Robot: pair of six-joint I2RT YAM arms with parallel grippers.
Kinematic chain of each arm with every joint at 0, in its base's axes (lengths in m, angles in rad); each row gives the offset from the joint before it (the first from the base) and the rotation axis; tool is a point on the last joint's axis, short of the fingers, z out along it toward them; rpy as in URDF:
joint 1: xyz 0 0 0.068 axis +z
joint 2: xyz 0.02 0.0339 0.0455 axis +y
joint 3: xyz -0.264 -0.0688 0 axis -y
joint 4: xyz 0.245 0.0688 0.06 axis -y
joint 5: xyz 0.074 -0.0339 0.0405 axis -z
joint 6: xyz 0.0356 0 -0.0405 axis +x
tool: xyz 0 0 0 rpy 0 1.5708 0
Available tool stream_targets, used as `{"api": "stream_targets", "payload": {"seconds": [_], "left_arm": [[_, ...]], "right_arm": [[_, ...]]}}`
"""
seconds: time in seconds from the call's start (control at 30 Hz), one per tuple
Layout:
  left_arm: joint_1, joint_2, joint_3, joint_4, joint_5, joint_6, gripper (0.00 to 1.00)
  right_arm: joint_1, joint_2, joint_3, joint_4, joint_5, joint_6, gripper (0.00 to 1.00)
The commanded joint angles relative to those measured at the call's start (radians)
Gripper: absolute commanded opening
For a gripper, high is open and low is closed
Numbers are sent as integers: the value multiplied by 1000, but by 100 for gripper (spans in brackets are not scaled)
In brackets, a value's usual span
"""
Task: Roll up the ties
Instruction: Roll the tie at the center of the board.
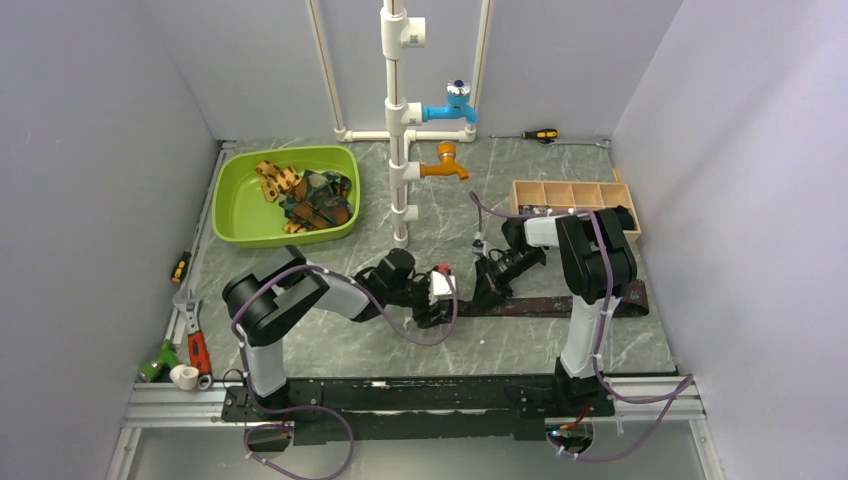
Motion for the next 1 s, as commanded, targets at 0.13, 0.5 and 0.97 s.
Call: {"api": "stream_targets", "payload": {"seconds": [0.13,0.5,0.97], "left_arm": [[44,23,-135,115,82,-45,68],[2,219,-25,310,45,-102,66],[-10,81,-18,-161,-71,-48,25]], "right_arm": [[-11,100,54,-10,152,-15,0],[-9,160,91,-41,109,-47,0],[-17,-49,95,-58,13,-67,38]]}}
